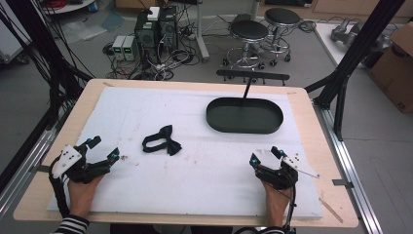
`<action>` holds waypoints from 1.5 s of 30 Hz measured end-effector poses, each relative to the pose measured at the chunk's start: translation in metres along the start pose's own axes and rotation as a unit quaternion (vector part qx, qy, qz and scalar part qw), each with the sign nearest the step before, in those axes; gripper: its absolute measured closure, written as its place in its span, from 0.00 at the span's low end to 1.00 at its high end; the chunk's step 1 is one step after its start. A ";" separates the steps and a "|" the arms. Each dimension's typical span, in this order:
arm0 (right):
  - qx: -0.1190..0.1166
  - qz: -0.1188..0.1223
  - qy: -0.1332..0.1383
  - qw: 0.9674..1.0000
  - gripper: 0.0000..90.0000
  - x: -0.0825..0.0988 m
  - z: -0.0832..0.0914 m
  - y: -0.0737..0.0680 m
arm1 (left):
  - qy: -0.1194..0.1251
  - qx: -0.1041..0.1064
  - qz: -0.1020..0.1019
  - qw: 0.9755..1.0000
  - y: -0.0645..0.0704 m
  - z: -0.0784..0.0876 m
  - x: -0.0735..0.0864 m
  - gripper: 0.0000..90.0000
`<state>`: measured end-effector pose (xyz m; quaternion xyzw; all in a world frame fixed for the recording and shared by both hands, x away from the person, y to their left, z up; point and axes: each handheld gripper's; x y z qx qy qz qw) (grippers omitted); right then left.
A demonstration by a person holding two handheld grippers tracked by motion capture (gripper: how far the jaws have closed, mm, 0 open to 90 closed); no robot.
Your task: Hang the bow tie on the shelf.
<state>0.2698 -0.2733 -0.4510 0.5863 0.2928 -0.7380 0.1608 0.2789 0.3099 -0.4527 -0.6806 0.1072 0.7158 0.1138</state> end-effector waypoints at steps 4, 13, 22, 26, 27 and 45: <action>-0.002 -0.002 0.002 1.000 0.12 0.000 0.000 0.000 | -0.002 0.001 0.001 1.000 0.000 -0.001 0.000 0.18; -0.002 -0.003 0.009 1.000 0.12 0.000 0.001 0.001 | 0.002 0.001 -0.001 1.000 0.000 0.000 0.000 0.18; -0.004 -0.001 0.006 1.000 0.12 0.000 0.001 0.000 | 0.002 0.001 0.003 1.000 -0.001 0.000 0.000 0.18; -0.004 0.002 0.007 1.000 0.12 0.000 0.001 0.000 | 0.002 0.002 0.000 1.000 0.000 0.000 0.000 0.18; -0.004 0.002 0.007 1.000 0.12 0.000 0.001 0.000 | 0.002 0.002 -0.001 1.000 0.000 0.000 0.000 0.18; -0.006 0.006 0.006 1.000 0.12 0.000 0.001 0.000 | -0.037 0.012 0.000 0.999 0.005 -0.006 -0.036 0.16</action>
Point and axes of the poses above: each handheld gripper's, and its own axes: z roughly backward along the jaws, x roughly out of its underside, y roughly to its right, and after that the axes turned 12 degrees about -x, right-handed
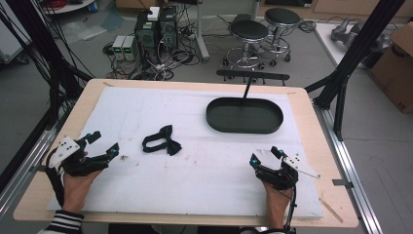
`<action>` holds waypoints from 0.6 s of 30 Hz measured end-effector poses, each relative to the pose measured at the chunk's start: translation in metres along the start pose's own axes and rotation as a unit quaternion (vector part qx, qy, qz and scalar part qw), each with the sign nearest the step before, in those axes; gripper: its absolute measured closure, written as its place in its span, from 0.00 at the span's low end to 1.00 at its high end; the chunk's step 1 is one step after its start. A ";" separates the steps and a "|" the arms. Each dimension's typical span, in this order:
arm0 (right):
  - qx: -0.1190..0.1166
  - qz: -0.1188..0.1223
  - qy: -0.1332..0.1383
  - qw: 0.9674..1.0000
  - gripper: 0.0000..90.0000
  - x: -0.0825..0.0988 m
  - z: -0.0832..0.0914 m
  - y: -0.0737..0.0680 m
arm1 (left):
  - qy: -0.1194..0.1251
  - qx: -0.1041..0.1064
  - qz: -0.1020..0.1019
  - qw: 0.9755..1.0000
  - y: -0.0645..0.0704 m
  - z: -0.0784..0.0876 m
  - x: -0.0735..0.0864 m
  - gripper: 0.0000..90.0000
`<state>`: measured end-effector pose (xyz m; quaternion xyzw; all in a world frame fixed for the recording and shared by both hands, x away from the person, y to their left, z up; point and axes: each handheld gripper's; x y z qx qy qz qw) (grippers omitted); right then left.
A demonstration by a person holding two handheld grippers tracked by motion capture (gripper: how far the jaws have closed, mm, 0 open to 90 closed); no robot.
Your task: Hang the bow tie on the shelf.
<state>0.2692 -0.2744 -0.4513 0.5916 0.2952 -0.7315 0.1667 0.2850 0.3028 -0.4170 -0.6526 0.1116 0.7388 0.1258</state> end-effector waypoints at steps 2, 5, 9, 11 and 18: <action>0.000 0.000 0.001 1.000 0.12 0.000 0.000 0.000 | -0.005 0.000 -0.012 1.000 0.002 -0.002 -0.004 0.16; 0.000 -0.003 0.002 1.000 0.12 0.000 0.000 0.000 | -0.015 0.011 -0.027 0.999 0.006 -0.005 -0.009 0.16; -0.001 -0.006 0.003 1.000 0.12 0.000 0.001 0.000 | -0.043 0.052 -0.028 0.997 0.012 -0.013 -0.014 0.17; -0.001 -0.008 0.003 1.000 0.12 0.000 0.001 0.000 | -0.055 0.067 -0.035 0.996 0.015 -0.017 -0.016 0.17; -0.002 -0.006 0.002 1.000 0.12 0.000 0.001 0.000 | -0.082 0.086 -0.044 0.992 0.023 -0.028 -0.027 0.17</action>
Point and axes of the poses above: each handheld gripper's, and its own axes: z roughly backward along the jaws, x roughly out of its underside, y roughly to its right, and after that the axes turned 12 degrees about -x, right-handed
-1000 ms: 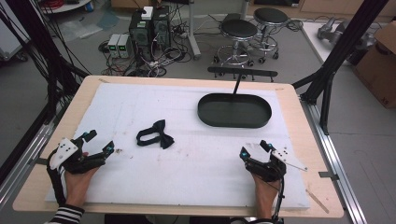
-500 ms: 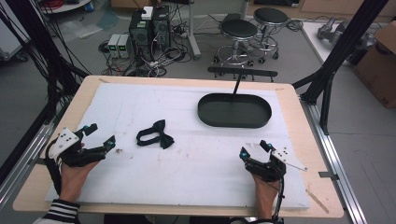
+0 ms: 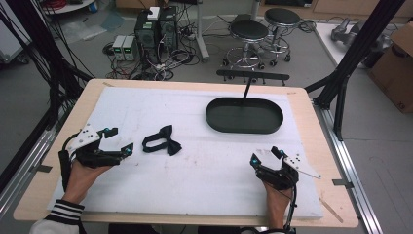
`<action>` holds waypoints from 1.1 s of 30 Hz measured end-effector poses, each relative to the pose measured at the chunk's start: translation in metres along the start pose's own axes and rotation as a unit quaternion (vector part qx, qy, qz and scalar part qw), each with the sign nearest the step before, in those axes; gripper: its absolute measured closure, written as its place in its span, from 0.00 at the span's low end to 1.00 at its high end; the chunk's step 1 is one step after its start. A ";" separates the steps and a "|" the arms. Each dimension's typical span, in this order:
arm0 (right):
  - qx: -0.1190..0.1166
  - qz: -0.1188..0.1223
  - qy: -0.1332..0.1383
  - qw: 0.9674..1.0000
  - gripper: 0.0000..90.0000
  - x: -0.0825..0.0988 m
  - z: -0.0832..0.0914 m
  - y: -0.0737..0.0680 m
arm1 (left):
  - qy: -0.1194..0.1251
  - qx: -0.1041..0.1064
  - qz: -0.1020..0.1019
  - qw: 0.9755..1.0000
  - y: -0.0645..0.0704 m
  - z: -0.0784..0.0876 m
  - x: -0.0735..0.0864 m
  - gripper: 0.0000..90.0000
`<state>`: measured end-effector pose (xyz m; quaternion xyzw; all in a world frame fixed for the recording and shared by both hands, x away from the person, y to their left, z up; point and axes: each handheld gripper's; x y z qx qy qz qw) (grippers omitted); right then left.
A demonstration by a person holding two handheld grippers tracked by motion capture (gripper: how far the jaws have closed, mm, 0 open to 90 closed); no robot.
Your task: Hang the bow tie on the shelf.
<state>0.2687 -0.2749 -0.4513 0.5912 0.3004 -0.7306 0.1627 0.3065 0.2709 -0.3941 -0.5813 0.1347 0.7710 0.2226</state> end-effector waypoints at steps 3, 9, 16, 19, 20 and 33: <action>0.000 0.000 0.000 1.000 0.12 0.000 0.000 0.000 | -0.010 0.012 -0.002 1.000 0.002 -0.004 -0.007 0.17; 0.001 0.000 0.001 1.000 0.12 0.000 0.000 0.000 | -0.036 0.033 -0.020 0.999 0.011 -0.018 -0.020 0.17; 0.001 -0.003 0.000 1.000 0.12 0.000 0.000 0.000 | -0.080 0.055 -0.042 0.994 0.022 -0.037 -0.028 0.19; 0.001 0.000 0.002 1.000 0.12 0.000 0.000 0.001 | -0.095 0.060 -0.049 0.992 0.022 -0.042 -0.028 0.21; 0.001 -0.001 0.003 1.000 0.12 0.000 0.000 0.001 | -0.104 0.062 -0.052 0.991 0.023 -0.045 -0.027 0.21; 0.003 -0.002 0.003 1.000 0.12 0.000 0.000 0.000 | -0.171 0.088 -0.092 0.977 0.040 -0.074 -0.029 0.26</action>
Point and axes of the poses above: each handheld gripper's, and its own axes: z roughly backward along the jaws, x roughly out of its underside, y roughly to its right, and after that the axes turned 12 degrees about -x, right-handed
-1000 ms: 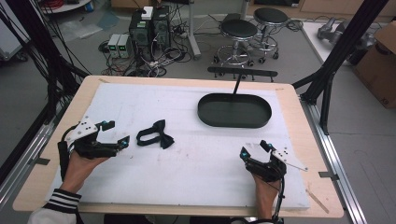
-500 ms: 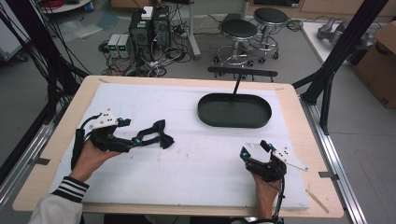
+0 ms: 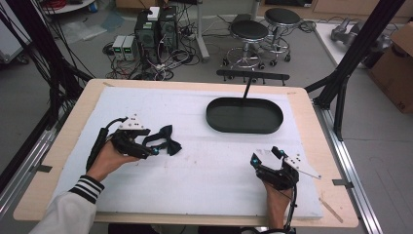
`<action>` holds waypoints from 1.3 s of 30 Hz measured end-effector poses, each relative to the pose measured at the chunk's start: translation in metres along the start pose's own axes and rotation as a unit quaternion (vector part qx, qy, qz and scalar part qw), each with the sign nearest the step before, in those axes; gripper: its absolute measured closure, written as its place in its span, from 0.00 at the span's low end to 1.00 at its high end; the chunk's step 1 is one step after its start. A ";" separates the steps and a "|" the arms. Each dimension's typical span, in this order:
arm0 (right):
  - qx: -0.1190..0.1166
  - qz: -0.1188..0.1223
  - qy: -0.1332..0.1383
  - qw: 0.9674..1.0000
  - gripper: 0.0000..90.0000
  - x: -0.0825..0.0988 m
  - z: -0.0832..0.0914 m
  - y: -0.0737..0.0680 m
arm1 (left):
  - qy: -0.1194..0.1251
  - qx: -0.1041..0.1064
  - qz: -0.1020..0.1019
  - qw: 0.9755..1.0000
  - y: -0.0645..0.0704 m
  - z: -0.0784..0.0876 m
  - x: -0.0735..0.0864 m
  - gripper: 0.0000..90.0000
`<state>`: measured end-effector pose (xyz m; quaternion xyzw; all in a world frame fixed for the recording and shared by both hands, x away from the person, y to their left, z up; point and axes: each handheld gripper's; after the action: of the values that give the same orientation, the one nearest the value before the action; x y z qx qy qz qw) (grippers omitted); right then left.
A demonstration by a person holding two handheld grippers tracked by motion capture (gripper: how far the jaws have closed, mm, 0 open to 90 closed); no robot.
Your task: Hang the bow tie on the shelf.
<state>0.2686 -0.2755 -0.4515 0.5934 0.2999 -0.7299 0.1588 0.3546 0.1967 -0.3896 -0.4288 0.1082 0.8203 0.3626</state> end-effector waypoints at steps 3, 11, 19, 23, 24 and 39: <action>0.000 -0.001 0.001 1.000 0.12 0.000 0.000 0.000 | -0.015 -0.002 -0.008 1.000 0.002 -0.007 0.000 0.29; 0.000 -0.004 0.000 1.000 0.12 0.000 0.000 0.000 | -0.051 0.002 -0.026 0.998 0.005 -0.022 0.003 0.38; 0.000 -0.004 0.001 1.000 0.12 0.000 0.000 0.000 | -0.068 0.000 -0.020 0.998 0.005 -0.032 0.005 0.47; -0.001 -0.003 0.001 1.000 0.12 0.000 0.001 0.001 | -0.081 -0.002 -0.018 0.997 0.004 -0.038 0.007 0.50; -0.001 -0.005 0.001 1.000 0.12 0.000 0.001 0.000 | -0.083 -0.003 -0.017 0.996 0.005 -0.040 0.008 0.51; -0.001 -0.004 0.001 1.000 0.12 0.000 0.001 0.000 | -0.108 -0.009 -0.025 0.994 0.008 -0.049 0.010 0.64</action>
<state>0.2683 -0.2761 -0.4516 0.5924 0.3036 -0.7297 0.1560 0.3763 0.1720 -0.4282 -0.3435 0.0503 0.8535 0.3885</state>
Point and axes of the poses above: each handheld gripper's, and its own axes: z roughly backward along the jaws, x roughly out of its underside, y roughly to its right, and after that the axes turned 12 degrees about -x, right-handed
